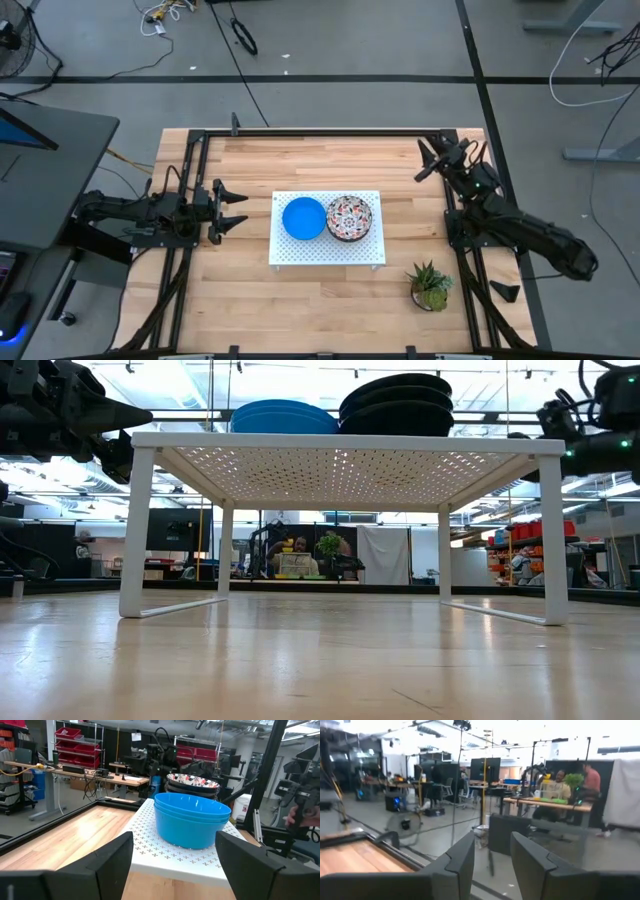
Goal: Pick & Place Mini bowls
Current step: Return to Home Position
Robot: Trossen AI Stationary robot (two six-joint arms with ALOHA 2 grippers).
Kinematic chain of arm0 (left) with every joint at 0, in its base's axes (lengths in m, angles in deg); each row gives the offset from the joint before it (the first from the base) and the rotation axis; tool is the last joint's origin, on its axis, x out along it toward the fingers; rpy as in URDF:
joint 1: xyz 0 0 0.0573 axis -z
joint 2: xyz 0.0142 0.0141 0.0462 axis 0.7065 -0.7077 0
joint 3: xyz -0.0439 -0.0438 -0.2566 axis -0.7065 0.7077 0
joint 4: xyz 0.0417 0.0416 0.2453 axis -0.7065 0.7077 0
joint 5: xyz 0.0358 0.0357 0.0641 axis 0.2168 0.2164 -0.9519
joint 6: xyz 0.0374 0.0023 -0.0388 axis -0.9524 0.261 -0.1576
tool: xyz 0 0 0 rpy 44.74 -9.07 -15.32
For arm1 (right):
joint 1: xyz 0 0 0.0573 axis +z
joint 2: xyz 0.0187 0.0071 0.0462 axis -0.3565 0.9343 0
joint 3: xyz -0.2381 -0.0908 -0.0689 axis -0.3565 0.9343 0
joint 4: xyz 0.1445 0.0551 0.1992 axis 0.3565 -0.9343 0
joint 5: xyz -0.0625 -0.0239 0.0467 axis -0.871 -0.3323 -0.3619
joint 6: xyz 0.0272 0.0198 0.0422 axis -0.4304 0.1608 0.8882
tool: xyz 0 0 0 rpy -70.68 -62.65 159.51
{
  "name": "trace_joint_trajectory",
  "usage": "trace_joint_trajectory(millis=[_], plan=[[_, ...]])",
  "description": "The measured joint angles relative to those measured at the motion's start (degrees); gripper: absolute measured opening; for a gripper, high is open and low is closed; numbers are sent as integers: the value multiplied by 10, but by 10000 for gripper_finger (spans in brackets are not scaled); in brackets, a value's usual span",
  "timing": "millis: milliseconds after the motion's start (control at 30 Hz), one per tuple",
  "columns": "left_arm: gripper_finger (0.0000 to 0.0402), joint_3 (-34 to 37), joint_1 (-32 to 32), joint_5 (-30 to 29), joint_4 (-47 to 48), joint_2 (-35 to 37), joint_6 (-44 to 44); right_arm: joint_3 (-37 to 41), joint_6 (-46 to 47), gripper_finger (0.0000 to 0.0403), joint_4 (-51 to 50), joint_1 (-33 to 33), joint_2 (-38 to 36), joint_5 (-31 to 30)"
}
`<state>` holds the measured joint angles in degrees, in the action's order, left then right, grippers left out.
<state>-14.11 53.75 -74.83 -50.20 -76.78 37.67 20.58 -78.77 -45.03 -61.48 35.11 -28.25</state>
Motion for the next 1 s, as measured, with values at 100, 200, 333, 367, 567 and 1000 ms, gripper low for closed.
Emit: trace_joint_trajectory(millis=[100, 200, 333, 367, 567, 1000], plan=[[288, 0, 0, 0, 0, 0, 0, 18, 51, 128, -8, 0, -22, 0], [288, 0, 0, 0, 0, 0, 0, 18, 88, 128, -80, 0, -44, 1], [288, 0, 0, 0, 0, 0, 0, 18, 101, 128, -183, 0, -80, 1], [288, 0, 0, 0, 0, 0, 0, 18, 101, 128, -210, 1, -91, 1], [288, 0, 0, 0, 0, 0, 0, 18, 116, 128, -261, 2, -141, 42], [288, 0, 0, 0, 0, 0, 0, 17, 115, 128, -251, 2, -200, 60]])
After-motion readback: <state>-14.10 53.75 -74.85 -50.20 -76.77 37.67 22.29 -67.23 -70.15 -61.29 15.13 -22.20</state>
